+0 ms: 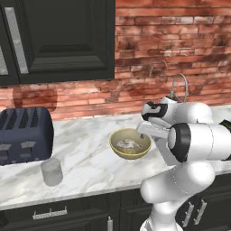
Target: Move the glass cup from next to the sink to the open cabinet. Then, move the bowl with the fish to the fridge to clear the area for faucet cleaning.
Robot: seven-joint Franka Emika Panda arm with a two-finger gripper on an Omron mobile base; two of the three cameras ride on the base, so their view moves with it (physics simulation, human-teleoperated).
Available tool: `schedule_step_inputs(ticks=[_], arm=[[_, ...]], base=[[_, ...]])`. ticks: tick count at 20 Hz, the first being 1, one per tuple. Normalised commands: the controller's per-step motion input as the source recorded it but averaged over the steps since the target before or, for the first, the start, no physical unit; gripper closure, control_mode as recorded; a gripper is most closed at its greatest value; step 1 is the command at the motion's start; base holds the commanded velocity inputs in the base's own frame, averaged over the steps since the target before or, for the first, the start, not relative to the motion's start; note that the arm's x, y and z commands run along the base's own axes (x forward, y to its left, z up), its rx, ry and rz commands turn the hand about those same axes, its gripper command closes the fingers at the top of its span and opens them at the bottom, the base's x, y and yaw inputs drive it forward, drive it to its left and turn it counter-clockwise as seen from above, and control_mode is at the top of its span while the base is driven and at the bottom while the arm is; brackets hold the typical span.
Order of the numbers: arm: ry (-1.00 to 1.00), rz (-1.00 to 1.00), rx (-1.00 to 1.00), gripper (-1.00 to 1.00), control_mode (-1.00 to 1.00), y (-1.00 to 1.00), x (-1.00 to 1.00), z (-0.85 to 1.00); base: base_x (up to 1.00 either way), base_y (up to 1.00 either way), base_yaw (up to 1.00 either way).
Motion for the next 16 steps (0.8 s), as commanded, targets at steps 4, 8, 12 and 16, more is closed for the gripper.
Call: schedule_step_inputs(ticks=[4,8,12,16], arm=[[0.06,0.00,0.00,-1.00,-1.00,0.06,0.00,-0.51],[0.03,0.00,0.00,1.00,-1.00,0.17,0.02,-0.21],[0.00,0.00,0.00,1.00,-1.00,0.00,0.00,0.00],[-0.03,0.00,0.00,1.00,-1.00,0.00,-0.03,0.00]], base=[[0.00,0.00,0.00],[0.00,0.00,0.00],[0.00,0.00,0.00],[0.00,0.00,0.00]])
